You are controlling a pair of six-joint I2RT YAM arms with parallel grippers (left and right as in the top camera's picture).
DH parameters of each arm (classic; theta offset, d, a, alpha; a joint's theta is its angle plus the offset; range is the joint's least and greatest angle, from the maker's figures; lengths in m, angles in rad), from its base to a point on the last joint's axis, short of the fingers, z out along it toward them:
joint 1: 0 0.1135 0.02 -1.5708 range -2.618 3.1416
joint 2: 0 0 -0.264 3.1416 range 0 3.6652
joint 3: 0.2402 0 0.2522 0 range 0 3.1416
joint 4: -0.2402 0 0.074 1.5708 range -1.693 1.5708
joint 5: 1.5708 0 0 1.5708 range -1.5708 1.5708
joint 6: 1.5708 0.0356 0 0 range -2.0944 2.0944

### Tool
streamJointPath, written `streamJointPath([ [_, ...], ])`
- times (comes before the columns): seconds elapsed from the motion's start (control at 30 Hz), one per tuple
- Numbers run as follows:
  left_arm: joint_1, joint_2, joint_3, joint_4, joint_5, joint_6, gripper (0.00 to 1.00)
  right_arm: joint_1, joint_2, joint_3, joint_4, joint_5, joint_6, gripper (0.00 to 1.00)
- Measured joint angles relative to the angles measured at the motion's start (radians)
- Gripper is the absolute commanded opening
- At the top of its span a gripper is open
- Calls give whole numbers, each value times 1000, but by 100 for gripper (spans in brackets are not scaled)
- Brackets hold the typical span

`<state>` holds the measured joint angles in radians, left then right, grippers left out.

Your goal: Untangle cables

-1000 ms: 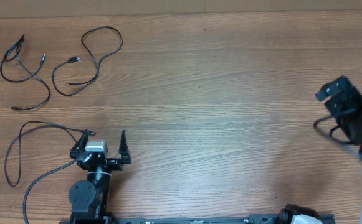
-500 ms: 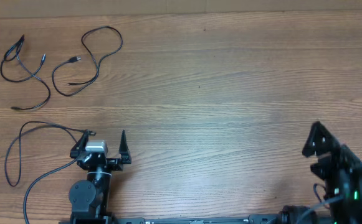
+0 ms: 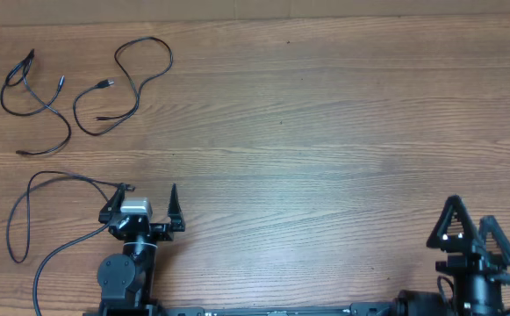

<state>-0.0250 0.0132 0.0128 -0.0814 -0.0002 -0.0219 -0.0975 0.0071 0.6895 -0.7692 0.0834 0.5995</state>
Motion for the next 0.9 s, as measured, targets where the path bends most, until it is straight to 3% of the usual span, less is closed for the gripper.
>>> streamJointPath([
  [0.2, 0, 0, 0, 0, 0, 0, 100, 31, 0, -206, 335, 2, -1, 100],
  [0.43, 0, 0, 0, 0, 0, 0, 99, 156, 1, -363, 387, 2, -1, 100],
  [0.7, 0, 0, 0, 0, 0, 0, 100, 189, 0, -489, 492, 44, 0, 100],
  [0.9, 0, 0, 0, 0, 0, 0, 100, 190, 2, -582, 674, 79, 2, 100],
])
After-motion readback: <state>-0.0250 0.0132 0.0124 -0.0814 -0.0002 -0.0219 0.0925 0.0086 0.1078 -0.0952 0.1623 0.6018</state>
